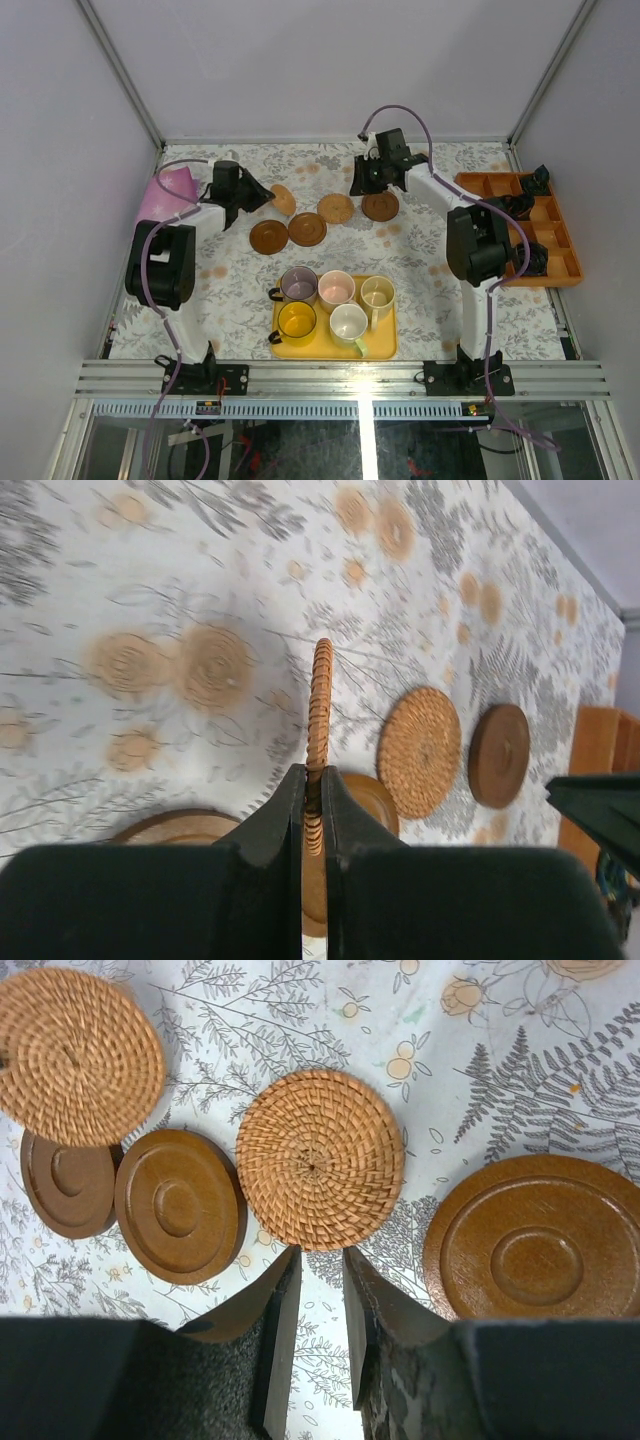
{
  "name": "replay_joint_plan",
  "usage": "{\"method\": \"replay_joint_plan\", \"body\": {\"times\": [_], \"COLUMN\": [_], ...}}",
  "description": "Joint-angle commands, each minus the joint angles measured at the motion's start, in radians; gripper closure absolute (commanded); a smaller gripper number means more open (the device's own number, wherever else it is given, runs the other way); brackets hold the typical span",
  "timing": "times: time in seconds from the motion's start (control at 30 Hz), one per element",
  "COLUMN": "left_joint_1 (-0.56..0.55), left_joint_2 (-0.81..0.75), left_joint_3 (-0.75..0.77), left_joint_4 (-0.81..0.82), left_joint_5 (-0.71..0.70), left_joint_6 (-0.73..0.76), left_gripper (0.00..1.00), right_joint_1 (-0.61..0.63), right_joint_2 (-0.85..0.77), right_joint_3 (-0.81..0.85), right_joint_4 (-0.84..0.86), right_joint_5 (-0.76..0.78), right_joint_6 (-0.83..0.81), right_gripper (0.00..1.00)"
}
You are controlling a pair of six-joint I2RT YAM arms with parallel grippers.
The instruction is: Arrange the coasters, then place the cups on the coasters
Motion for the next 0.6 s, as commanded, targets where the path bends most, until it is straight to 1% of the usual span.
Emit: {"method": "replay_joint_plan", "body": {"times": [0.0, 0.1, 0.23, 0.33, 0.43, 0.57], "left_joint_1": [0.029, 0.044, 0.049, 0.049, 0.051, 0.051], "left_joint_2": [-0.043, -0.04, -0.032, -0.028, -0.033, -0.051], "left_joint_3": [-0.016, -0.004, 0.019, 0.034, 0.038, 0.026], "left_joint_4": [0.044, 0.021, -0.037, -0.105, -0.14, -0.157], "left_joint_5": [-0.147, -0.188, -0.26, -0.335, -0.387, -0.407], "left_joint_6": [0.026, 0.037, 0.059, 0.07, 0.07, 0.062], "left_gripper": [1.0, 1.0, 1.0, 0.95, 0.84, 0.56], "right_joint_1": [0.006, 0.01, 0.019, 0.02, 0.021, 0.023], "right_joint_2": [0.02, 0.039, 0.061, 0.09, 0.128, 0.169], "right_joint_3": [0.065, 0.077, 0.083, 0.103, 0.135, 0.177], "right_joint_4": [-0.014, -0.021, -0.03, -0.041, -0.056, -0.059], "right_joint_5": [-0.106, -0.155, -0.156, -0.149, -0.148, -0.139], "right_joint_6": [-0.046, -0.056, -0.07, -0.07, -0.069, -0.066], "right_gripper": [0.7, 0.7, 0.7, 0.69, 0.68, 0.68]}}
